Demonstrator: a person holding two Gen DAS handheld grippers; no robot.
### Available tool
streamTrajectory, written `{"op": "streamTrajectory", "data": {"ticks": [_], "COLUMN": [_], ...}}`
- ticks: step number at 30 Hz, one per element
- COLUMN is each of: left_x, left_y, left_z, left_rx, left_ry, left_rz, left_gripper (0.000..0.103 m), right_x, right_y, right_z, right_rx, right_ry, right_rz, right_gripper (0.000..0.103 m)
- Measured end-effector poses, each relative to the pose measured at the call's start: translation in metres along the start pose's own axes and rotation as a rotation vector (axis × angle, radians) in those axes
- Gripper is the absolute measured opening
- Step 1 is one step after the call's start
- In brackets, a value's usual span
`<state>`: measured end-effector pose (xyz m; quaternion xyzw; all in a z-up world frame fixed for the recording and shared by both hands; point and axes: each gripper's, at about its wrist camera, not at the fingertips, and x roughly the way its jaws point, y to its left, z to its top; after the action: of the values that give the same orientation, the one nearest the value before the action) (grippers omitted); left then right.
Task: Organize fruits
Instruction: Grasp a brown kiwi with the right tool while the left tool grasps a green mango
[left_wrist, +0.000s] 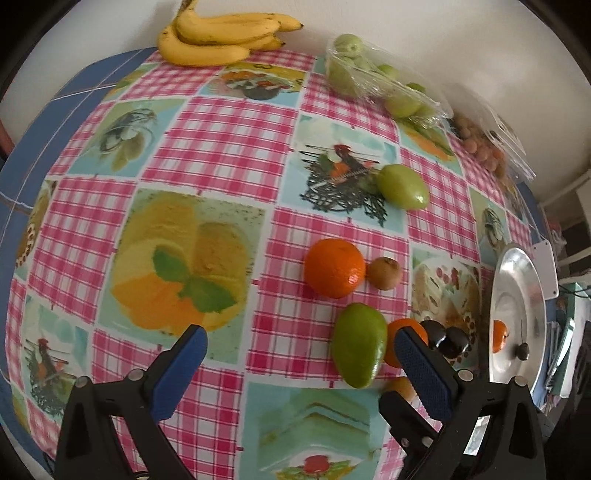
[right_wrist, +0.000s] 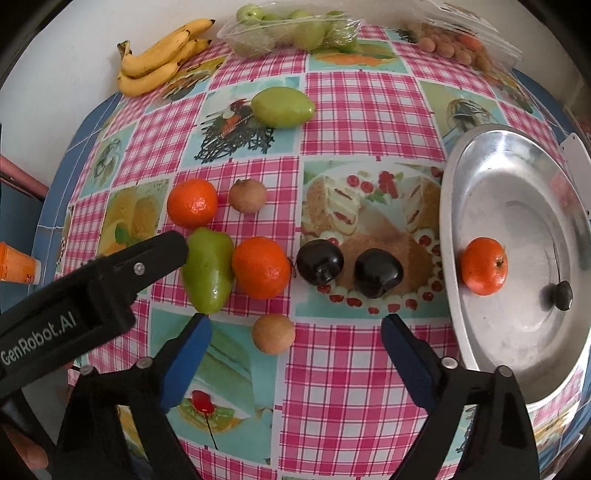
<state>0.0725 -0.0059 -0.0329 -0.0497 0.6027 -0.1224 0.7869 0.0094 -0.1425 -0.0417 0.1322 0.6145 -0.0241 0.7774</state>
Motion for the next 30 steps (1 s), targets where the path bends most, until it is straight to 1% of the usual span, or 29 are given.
{"op": "streamTrajectory", "data": {"ticks": [1,2,3,7,11,12,13,14,16,17,18,19,20,21,22,24,26,30], "left_x": [0.0,0.001,0.002,0.008,0.015,0.016,0.016,0.016,0.015,0.015,0.016,0.016,0.015,0.017,0.017,0.016,0.014,0.013], "left_y": [-0.001,-0.004,-0.006,-0.011,-0.013,-0.014,-0.015,-0.015,-0.016,-0.016,-0.016,-0.016,-0.015,-0.017,-0.018,-0.019,-0.02,-0.017], "left_z": [0.0,-0.001,-0.001,-0.002,-0.002,-0.001,-0.001,-0.002,-0.003,-0.003,-0.002,-0.002,-0.002,-0.001,-0.001,-0.002,-0.003,-0.003], "left_rx": [0.006,0.012,0.015,0.028,0.024,0.024,0.023,0.023,0.026,0.026,0.025,0.022,0.018,0.015,0.015,0.018,0.021,0.003], "left_ry": [0.001,0.004,0.006,0.023,0.044,0.046,0.046,0.045,0.045,0.046,0.048,0.048,0.05,0.05,0.051,0.049,0.051,0.053], "left_rz": [-0.004,-0.012,-0.017,-0.024,-0.039,-0.041,-0.043,-0.046,-0.048,-0.051,-0.061,-0.07,-0.083,-0.091,-0.1,-0.111,-0.123,-0.133], "left_gripper": [0.101,0.099,0.098,0.091,0.083,0.082,0.079,0.075,0.071,0.068,0.066,0.062,0.058,0.056,0.051,0.046,0.039,0.039], "right_x": [0.002,0.004,0.006,0.013,0.016,0.016,0.016,0.016,0.017,0.018,0.017,0.017,0.018,0.018,0.018,0.018,0.02,0.016], "right_y": [0.0,0.0,0.001,0.001,0.006,0.007,0.008,0.009,0.014,0.016,0.018,0.02,0.021,0.021,0.021,0.025,0.027,0.022], "right_z": [0.0,-0.001,-0.001,-0.001,-0.002,-0.003,-0.003,-0.003,-0.003,-0.003,-0.003,-0.003,-0.003,-0.002,-0.002,-0.002,-0.001,-0.001], "right_rx": [-0.001,-0.003,-0.004,-0.007,-0.025,-0.028,-0.031,-0.034,-0.043,-0.046,-0.048,-0.05,-0.055,-0.056,-0.056,-0.055,-0.051,-0.05], "right_ry": [0.006,0.015,0.022,0.037,0.033,0.032,0.031,0.029,0.029,0.03,0.029,0.03,0.032,0.033,0.035,0.034,0.036,0.029], "right_rz": [0.0,0.002,0.005,0.0,-0.009,-0.008,-0.008,-0.007,-0.005,0.001,0.004,0.007,0.013,0.016,0.022,0.027,0.031,0.042], "right_gripper": [0.082,0.079,0.073,0.07,0.069,0.066,0.061,0.059,0.052,0.049,0.045,0.039,0.037,0.032,0.029,0.027,0.027,0.027]}}
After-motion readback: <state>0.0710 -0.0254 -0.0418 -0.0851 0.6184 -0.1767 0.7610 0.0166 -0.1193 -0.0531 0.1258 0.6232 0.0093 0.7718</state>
